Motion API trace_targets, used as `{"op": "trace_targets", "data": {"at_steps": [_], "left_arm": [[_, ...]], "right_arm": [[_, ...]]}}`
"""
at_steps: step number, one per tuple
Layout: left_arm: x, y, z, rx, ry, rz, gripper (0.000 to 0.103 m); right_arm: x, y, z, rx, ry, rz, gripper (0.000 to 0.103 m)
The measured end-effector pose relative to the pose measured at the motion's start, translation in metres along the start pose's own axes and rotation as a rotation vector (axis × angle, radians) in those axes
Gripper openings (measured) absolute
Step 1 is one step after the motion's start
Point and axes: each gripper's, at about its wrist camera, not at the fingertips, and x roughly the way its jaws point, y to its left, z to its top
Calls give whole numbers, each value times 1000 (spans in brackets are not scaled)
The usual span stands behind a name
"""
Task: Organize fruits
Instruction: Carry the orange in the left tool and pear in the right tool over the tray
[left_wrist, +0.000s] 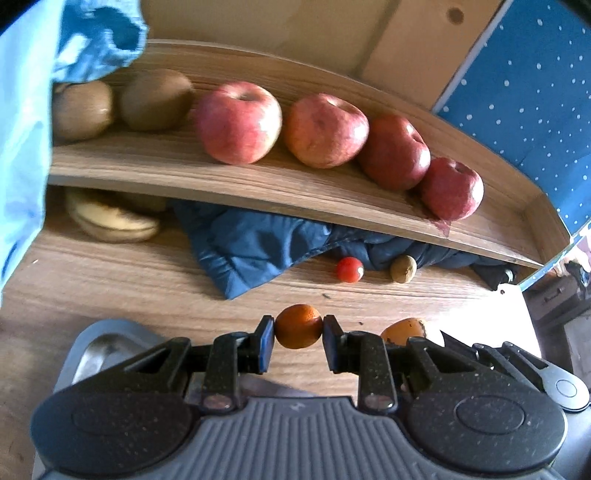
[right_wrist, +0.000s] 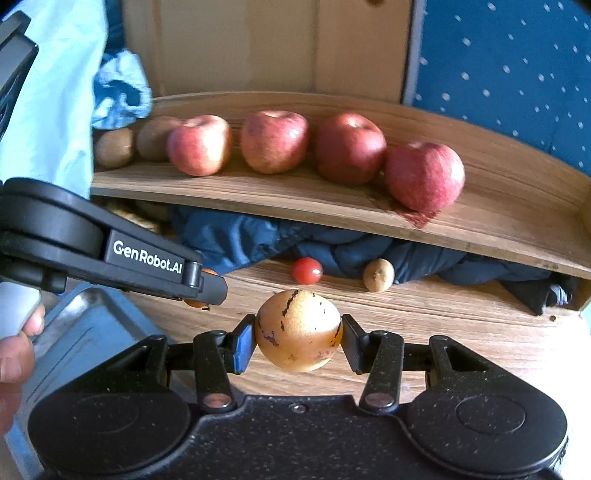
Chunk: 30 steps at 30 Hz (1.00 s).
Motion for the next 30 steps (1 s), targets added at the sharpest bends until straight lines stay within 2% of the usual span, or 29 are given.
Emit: {"op": "trace_targets", "data": {"at_steps": [13, 30], "left_arm": [[-42, 29, -38, -70, -44, 63, 31], [-76, 53, -82, -139, -53, 117, 31]], "right_arm": [[-27, 38, -17, -103, -32, 94, 50], [-52, 78, -49, -187, -9, 184, 50]]}}
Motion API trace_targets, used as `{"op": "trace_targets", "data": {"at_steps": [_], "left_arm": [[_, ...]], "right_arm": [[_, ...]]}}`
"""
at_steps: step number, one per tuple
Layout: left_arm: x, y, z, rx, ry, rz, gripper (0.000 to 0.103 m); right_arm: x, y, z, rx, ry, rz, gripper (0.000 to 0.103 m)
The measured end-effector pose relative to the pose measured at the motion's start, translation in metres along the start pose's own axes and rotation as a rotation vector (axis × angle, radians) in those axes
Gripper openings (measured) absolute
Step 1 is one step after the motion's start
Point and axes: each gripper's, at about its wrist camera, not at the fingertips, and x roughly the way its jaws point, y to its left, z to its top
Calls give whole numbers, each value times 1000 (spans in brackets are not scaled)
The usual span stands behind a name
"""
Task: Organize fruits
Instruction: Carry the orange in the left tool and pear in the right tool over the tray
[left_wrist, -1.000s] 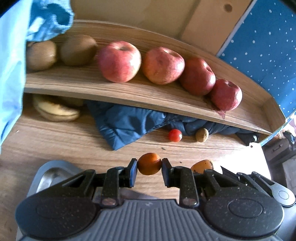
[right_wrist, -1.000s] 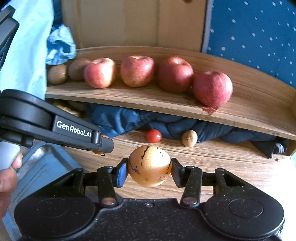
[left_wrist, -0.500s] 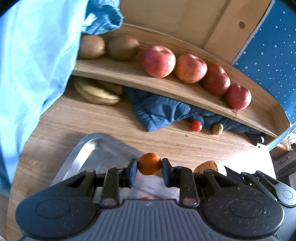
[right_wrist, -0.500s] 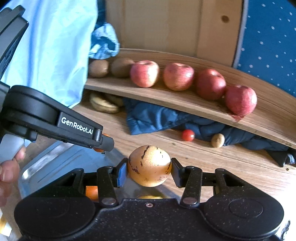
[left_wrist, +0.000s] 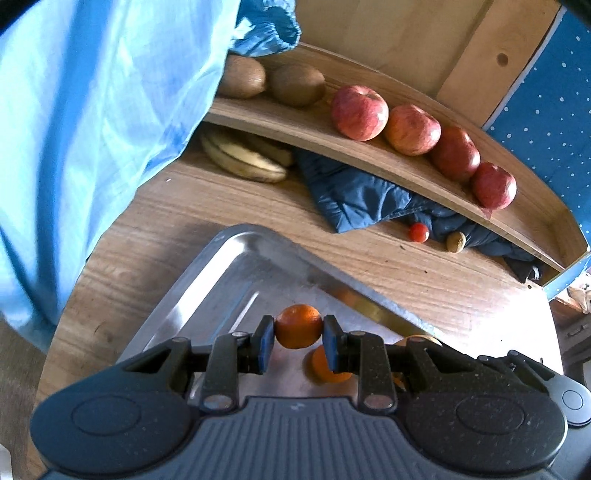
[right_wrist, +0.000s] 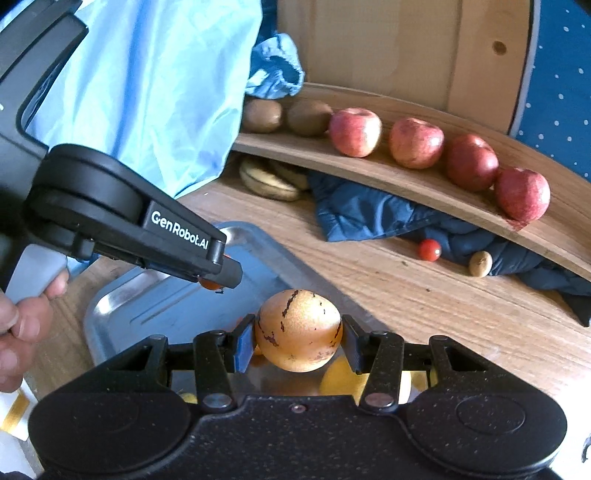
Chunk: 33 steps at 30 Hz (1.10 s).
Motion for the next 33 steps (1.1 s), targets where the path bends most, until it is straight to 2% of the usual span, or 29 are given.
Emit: {"op": "trace_targets", "data": {"at_steps": [17, 33], "left_arm": [[-11, 14, -35, -23, 27, 30, 31], [-13, 17, -45, -15, 53, 53, 31]], "right_arm": [[-10, 19, -23, -24, 42, 26, 50], [-7, 19, -24, -26, 53, 34, 50]]}}
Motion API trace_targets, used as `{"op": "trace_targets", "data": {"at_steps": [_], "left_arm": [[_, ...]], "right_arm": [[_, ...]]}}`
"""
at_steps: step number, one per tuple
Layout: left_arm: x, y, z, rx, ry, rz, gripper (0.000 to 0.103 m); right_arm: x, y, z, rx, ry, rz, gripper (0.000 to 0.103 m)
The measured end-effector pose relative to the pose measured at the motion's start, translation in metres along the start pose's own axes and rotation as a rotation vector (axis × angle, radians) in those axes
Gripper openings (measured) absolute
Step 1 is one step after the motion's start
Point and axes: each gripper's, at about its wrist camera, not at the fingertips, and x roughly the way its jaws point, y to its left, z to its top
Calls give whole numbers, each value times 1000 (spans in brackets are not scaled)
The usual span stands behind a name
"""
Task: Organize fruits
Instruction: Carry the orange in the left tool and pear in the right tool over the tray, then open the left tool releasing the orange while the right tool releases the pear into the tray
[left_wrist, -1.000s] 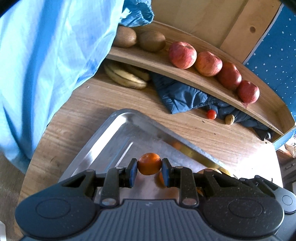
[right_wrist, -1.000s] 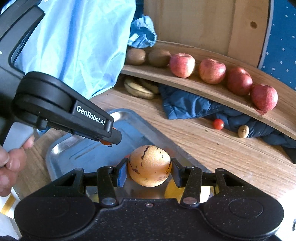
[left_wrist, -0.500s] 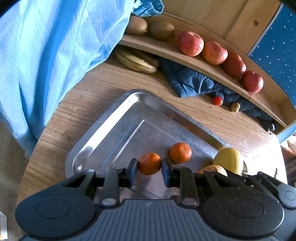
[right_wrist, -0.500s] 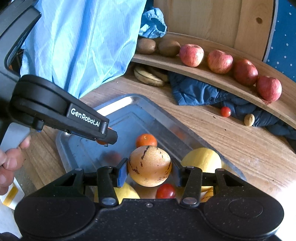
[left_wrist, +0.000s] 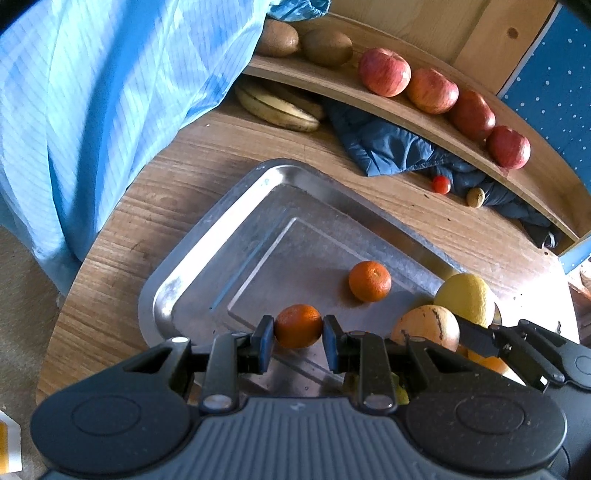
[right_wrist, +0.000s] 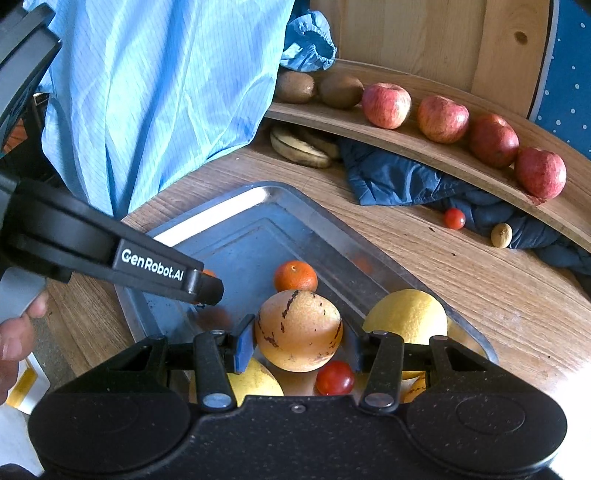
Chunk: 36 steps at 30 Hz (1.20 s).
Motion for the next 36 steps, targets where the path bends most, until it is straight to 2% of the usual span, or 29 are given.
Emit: {"op": "trace_targets", "data": {"at_steps": [11, 29, 31, 36], "left_arm": [[2, 4, -2, -6, 33, 17, 31], [3, 3, -3, 3, 43, 19, 33], [3, 3, -4, 3, 47, 23, 37], [-2, 3, -4, 2, 40, 27, 51]], "right_arm": [[9, -2, 1, 1, 19, -2, 50], [6, -4, -1, 13, 14, -10, 51], [3, -4, -1, 15, 7, -12, 51], [-8, -3, -2, 22, -18, -15, 60]]}}
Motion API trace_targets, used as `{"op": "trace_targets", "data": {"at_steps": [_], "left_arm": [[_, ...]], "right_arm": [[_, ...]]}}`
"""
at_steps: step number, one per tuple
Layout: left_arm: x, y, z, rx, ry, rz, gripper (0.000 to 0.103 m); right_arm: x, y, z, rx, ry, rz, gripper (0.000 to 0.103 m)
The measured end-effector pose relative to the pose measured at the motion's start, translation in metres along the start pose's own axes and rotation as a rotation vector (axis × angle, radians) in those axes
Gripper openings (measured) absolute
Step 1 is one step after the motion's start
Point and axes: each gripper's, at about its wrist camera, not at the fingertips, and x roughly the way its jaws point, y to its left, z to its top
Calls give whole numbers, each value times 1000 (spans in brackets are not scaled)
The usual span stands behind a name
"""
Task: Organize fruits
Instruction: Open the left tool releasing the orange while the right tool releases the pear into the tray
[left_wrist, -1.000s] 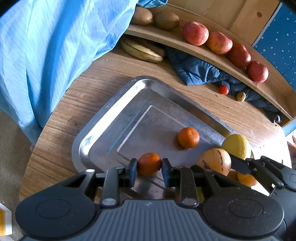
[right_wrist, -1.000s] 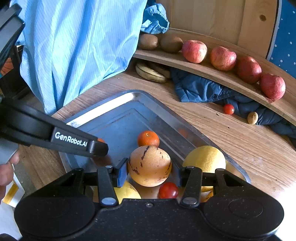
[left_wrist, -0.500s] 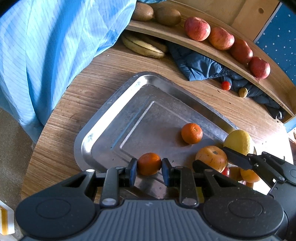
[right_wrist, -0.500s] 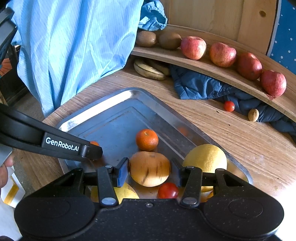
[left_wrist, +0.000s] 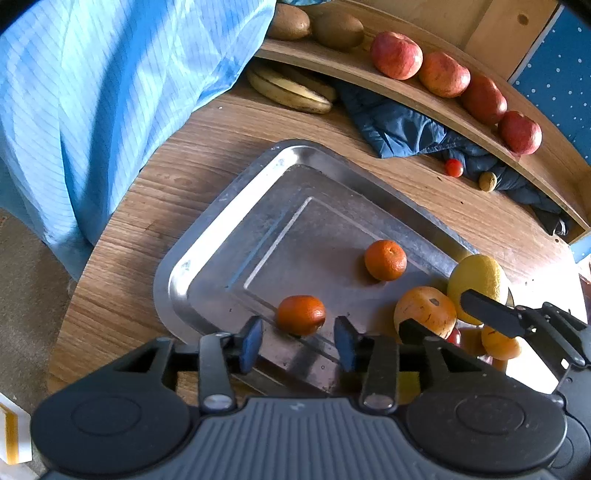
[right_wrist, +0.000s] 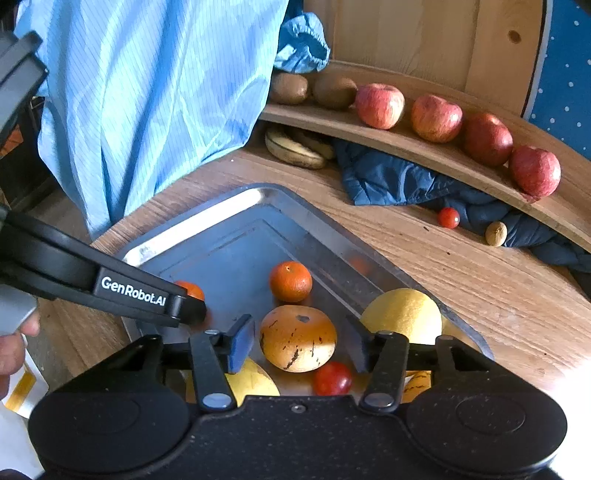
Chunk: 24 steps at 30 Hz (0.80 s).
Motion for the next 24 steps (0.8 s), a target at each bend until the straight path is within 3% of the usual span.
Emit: {"op": "trace_targets", "data": {"at_steps": [8, 11, 15, 24], "left_arm": [[-16, -2, -5, 11, -21, -11, 87], [-23, -3, -9, 29, -23, -19, 95], [-30, -4, -16, 46, -21, -24, 101], [-44, -1, -32, 101, -10, -5, 102]], "right_arm": [[-27, -1, -6, 60, -44, -7, 82], [-38, -4, -11, 83, -56, -18, 89], [-48, -9, -17, 117, -59, -29, 98], [-72, -17, -41, 165, -54, -49, 102]]}}
